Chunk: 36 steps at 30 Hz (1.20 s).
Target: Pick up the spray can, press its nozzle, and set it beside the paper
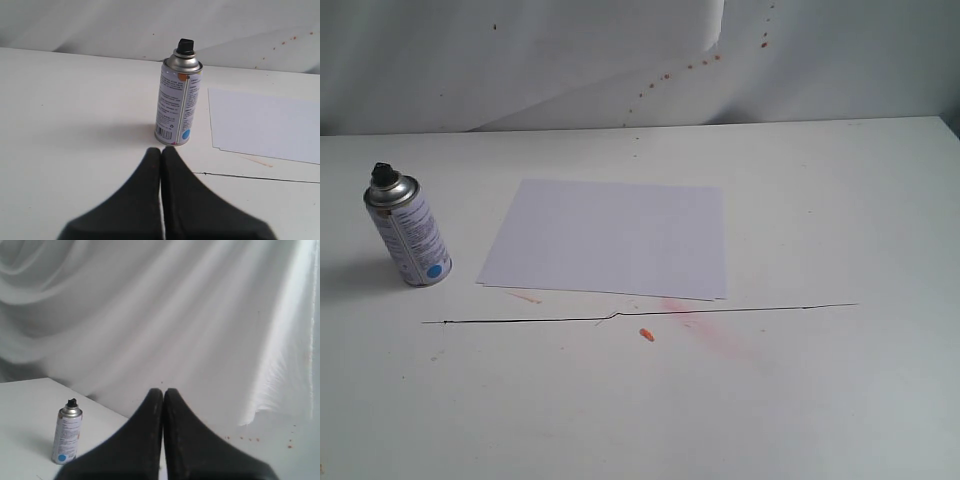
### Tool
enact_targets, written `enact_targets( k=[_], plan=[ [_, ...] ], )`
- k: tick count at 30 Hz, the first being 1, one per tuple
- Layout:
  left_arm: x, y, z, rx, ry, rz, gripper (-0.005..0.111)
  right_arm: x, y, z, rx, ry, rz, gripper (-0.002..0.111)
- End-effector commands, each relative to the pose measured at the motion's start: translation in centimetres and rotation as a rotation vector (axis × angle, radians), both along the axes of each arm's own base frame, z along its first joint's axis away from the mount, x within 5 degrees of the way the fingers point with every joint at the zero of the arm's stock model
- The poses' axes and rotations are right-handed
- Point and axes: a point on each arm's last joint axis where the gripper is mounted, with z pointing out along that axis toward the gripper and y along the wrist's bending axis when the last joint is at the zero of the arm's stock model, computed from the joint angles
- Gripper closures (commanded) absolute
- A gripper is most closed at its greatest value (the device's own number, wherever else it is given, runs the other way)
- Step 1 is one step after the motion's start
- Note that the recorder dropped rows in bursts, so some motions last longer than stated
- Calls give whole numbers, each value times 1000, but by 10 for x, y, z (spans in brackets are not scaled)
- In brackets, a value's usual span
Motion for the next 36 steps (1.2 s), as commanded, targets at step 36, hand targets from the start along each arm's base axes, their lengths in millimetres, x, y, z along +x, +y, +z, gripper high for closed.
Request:
enact_targets(
  k=[36],
  plan=[
    [0,0,-1,6,-4,-6,107,16,-24,-138,2,470,-313,108]
  ],
)
